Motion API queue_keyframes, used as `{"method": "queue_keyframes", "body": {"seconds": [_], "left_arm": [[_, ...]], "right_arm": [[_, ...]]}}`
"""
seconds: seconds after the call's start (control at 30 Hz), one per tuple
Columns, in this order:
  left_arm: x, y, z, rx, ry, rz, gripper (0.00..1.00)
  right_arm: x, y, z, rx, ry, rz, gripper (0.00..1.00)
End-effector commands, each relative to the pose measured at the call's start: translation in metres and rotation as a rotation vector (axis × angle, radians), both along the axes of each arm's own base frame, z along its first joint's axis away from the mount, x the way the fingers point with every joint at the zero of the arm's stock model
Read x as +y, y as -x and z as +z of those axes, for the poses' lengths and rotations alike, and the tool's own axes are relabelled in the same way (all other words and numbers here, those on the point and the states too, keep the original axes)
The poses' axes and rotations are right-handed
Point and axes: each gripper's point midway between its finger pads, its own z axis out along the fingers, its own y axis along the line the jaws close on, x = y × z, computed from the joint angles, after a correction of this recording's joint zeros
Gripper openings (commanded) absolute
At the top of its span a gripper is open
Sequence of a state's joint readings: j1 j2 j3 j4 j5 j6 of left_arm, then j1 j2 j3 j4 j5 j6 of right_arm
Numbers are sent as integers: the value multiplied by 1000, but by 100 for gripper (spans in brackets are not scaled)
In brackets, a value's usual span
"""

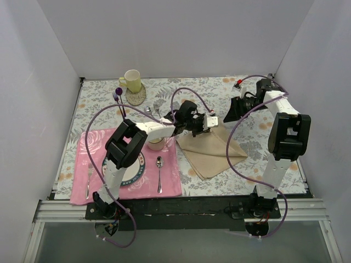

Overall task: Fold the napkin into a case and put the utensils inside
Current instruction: Fold the top corner of the square-folded napkin at the center of the board.

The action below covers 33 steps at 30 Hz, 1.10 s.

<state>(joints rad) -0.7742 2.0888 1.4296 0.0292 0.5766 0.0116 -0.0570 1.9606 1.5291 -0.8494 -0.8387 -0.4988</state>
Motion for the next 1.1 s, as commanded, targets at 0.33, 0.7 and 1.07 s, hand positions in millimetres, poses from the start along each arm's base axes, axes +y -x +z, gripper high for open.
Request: {"method": "queue_keyframes", "body": {"seconds": [0.33, 0.7, 1.07], "left_arm": [[-13, -33, 36, -28, 127, -1, 0], [-18, -31, 28, -47, 146, -56, 2], [41, -50, 90, 211, 97, 208, 52]], "right_arm": [[25, -8, 4, -156, -101, 97, 68], [17, 1, -10, -192, -45, 155, 67], [15, -14, -3, -281, 53, 217, 56]]}}
